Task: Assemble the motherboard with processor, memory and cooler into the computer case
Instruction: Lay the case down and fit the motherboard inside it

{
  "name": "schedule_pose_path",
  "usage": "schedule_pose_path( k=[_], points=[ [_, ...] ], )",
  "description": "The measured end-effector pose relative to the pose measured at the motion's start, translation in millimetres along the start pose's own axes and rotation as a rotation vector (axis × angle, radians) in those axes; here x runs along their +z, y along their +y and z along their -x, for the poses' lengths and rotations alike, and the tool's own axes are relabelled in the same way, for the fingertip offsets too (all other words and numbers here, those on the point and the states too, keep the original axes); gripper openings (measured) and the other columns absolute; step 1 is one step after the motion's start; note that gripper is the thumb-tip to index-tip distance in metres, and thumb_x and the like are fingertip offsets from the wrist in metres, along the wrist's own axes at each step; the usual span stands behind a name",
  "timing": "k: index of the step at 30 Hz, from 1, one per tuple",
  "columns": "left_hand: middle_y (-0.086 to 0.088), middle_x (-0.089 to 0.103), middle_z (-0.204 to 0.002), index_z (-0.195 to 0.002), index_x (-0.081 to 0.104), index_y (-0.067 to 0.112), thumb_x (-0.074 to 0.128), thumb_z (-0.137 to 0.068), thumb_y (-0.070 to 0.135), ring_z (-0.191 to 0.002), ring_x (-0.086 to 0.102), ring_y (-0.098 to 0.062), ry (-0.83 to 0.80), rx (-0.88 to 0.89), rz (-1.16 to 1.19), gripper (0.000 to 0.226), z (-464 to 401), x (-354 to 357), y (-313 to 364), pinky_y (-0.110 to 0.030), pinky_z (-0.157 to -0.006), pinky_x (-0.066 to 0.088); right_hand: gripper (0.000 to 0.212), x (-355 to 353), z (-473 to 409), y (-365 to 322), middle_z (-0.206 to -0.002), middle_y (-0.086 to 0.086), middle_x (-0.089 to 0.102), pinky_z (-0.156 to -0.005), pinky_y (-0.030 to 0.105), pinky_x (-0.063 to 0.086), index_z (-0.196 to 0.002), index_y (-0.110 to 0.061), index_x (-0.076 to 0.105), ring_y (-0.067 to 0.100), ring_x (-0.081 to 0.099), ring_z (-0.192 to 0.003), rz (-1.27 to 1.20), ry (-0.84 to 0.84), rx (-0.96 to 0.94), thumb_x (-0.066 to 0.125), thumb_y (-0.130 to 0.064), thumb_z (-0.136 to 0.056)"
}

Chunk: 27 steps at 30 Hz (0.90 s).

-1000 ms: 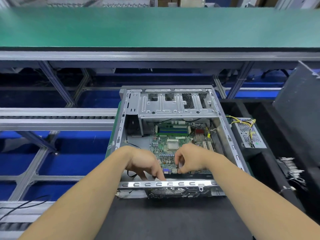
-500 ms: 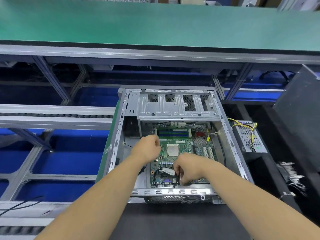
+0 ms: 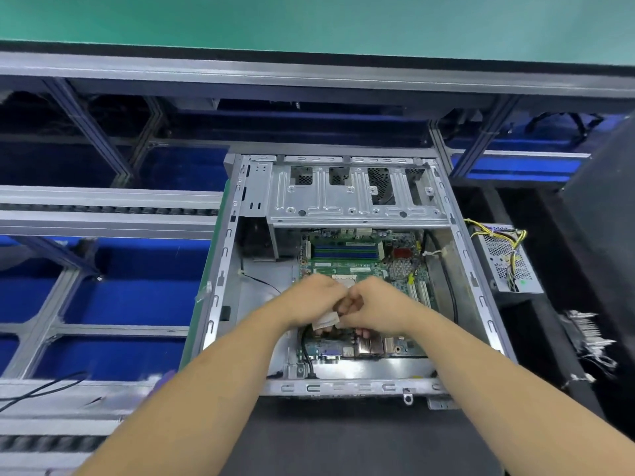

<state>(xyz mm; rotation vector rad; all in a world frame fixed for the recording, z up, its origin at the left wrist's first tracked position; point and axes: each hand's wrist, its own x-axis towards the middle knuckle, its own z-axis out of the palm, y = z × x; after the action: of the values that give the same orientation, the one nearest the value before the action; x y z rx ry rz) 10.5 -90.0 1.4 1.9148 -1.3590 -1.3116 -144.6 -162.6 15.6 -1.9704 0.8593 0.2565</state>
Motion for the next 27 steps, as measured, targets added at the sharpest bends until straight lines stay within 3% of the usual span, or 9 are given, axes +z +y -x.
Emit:
schedule_pose_path(
  k=[4, 7, 14, 17, 20, 23, 27],
  points=[
    [0.005, 0.046, -0.044, -0.063, 0.051, 0.014, 0.049, -0.089, 0.016, -0.038, 0.045, -0.016, -0.029, -0.067, -0.072, 0.026, 1, 0, -3, -0.025, -0.04, 0.039, 0.014, 1, -2, 0, -0.076, 0.003, 0.074, -0.068, 0.03, 0.057, -0.082, -0.01, 0.075, 0.007, 0.061, -0.058, 0.158, -0.051, 0.007, 0.084, -0.021, -0.082],
    [-0.003, 0.047, -0.057, -0.061, 0.049, 0.012, 0.051, -0.089, 0.017, -0.055, 0.042, -0.019, 0.047, -0.055, -0.19, 0.028, -2, -3, -4, -0.03, -0.055, 0.036, 0.016, 5, -4, -3, -0.075, 0.004, 0.075, -0.061, 0.022, 0.054, -0.082, -0.007, 0.075, 0.007, 0.064, -0.059, 0.174, -0.069, 0.013, 0.082, -0.021, -0.083],
    [-0.002, 0.053, -0.063, -0.062, 0.045, 0.017, 0.051, -0.091, 0.029, -0.064, 0.051, -0.024, 0.326, -0.143, -0.252, 0.032, -2, -14, -8, -0.03, -0.059, 0.04, 0.01, 16, -8, -11, -0.077, 0.016, 0.076, -0.07, 0.028, 0.062, -0.078, -0.003, 0.071, 0.018, 0.074, -0.067, -0.092, -0.105, 0.074, 0.079, 0.0, -0.083],
    [-0.003, 0.057, -0.069, -0.064, 0.048, 0.015, 0.051, -0.091, 0.03, -0.072, 0.057, -0.027, 0.334, -0.174, -0.259, 0.031, -1, -15, -5, -0.031, -0.063, 0.045, 0.009, 18, -8, -12, -0.076, 0.017, 0.073, -0.075, 0.03, 0.062, -0.081, 0.0, 0.07, 0.023, 0.075, -0.075, -0.195, -0.127, 0.134, 0.077, 0.006, -0.083],
    [-0.001, 0.054, -0.065, -0.063, 0.047, 0.017, 0.051, -0.091, 0.031, -0.067, 0.053, -0.025, 0.34, -0.179, -0.266, 0.031, 0, -15, -4, -0.03, -0.059, 0.04, 0.007, 20, -8, -11, -0.078, 0.019, 0.072, -0.081, 0.036, 0.063, -0.088, 0.007, 0.069, 0.029, 0.076, -0.083, -0.277, -0.158, 0.177, 0.074, 0.01, -0.083],
    [0.001, 0.05, -0.062, -0.061, 0.044, 0.018, 0.05, -0.092, 0.03, -0.063, 0.049, -0.023, 0.344, -0.169, -0.278, 0.033, 1, -16, -2, -0.029, -0.057, 0.035, 0.01, 22, -8, -11, -0.08, 0.02, 0.073, -0.078, 0.031, 0.063, -0.095, 0.013, 0.067, 0.029, 0.076, -0.084, -0.33, -0.173, 0.204, 0.071, 0.011, -0.086],
    [0.0, 0.056, -0.071, -0.067, 0.049, 0.018, 0.05, -0.092, 0.03, -0.071, 0.054, -0.025, 0.332, -0.162, -0.295, 0.028, 2, -17, -1, -0.03, -0.062, 0.04, 0.004, 24, -9, -11, -0.073, 0.014, 0.074, -0.073, 0.028, 0.063, -0.094, 0.006, 0.067, 0.023, 0.076, -0.077, -0.321, -0.169, 0.218, 0.069, 0.005, -0.09]
  ],
)
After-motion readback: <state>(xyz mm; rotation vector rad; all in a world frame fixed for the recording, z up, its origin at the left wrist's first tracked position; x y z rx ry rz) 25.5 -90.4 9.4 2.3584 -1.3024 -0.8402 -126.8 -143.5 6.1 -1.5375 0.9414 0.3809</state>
